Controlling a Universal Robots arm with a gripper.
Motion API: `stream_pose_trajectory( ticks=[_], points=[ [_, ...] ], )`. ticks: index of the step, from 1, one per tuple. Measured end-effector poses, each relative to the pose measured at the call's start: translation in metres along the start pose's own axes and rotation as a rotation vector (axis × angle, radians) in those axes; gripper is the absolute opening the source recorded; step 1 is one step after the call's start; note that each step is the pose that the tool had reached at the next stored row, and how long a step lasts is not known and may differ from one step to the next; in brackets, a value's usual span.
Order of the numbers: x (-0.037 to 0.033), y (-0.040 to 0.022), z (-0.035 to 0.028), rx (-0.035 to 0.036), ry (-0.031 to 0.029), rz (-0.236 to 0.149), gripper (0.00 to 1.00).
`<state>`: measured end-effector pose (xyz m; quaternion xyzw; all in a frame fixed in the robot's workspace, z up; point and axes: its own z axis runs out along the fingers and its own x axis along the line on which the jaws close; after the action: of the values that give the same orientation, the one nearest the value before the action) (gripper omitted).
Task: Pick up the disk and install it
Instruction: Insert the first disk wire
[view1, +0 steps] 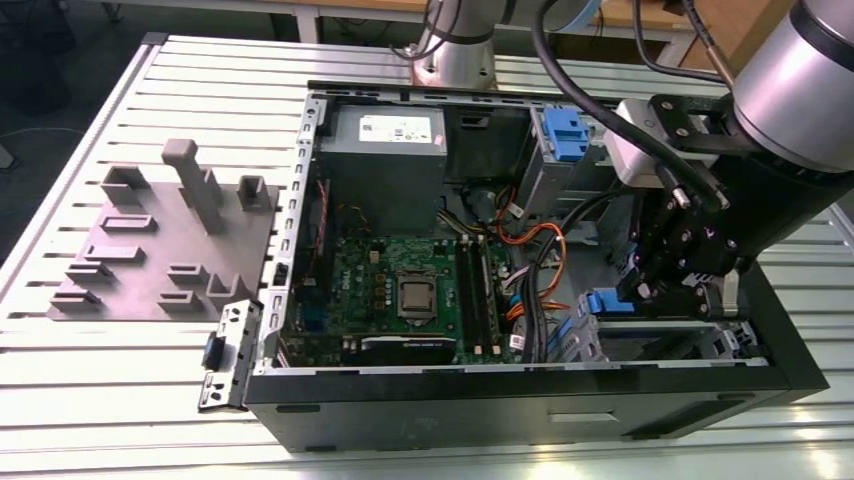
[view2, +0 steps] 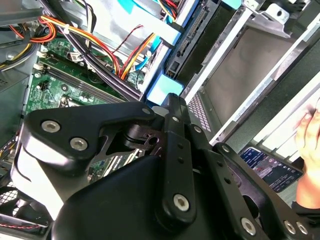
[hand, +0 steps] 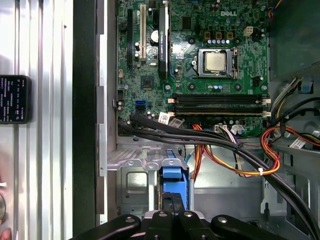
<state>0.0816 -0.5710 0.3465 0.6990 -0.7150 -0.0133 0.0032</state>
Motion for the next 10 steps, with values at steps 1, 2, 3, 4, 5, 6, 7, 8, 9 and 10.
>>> stream_pose_trajectory(
  ticks=[1, 2, 3, 4, 5, 6, 7, 8, 9, 10],
  points=[
    [0.0000, 0.0000, -0.0001, 0.0000, 0.0000, 0.000, 0.11],
    [0.0000, 0.0000, -0.0004, 0.0000, 0.0002, 0.000, 0.11],
    [0.0000, 0.0000, -0.0007, 0.0000, 0.0002, 0.000, 0.11],
    [0.0000, 0.0000, -0.0007, 0.0000, 0.0003, 0.000, 0.11],
    [0.0000, 0.0000, -0.0008, 0.0000, 0.0003, 0.000, 0.11],
    [0.0000, 0.0000, -0.0008, 0.0000, 0.0003, 0.000, 0.11],
    [0.0000, 0.0000, -0.0008, 0.0000, 0.0003, 0.000, 0.11],
    [0.0000, 0.0000, -0.0008, 0.0000, 0.0003, 0.000, 0.11],
    [0.0000, 0.0000, -0.0008, 0.0000, 0.0003, 0.000, 0.11],
    [0.0000, -0.0002, -0.0009, 0.0000, 0.0003, 0.000, 0.11]
  ],
)
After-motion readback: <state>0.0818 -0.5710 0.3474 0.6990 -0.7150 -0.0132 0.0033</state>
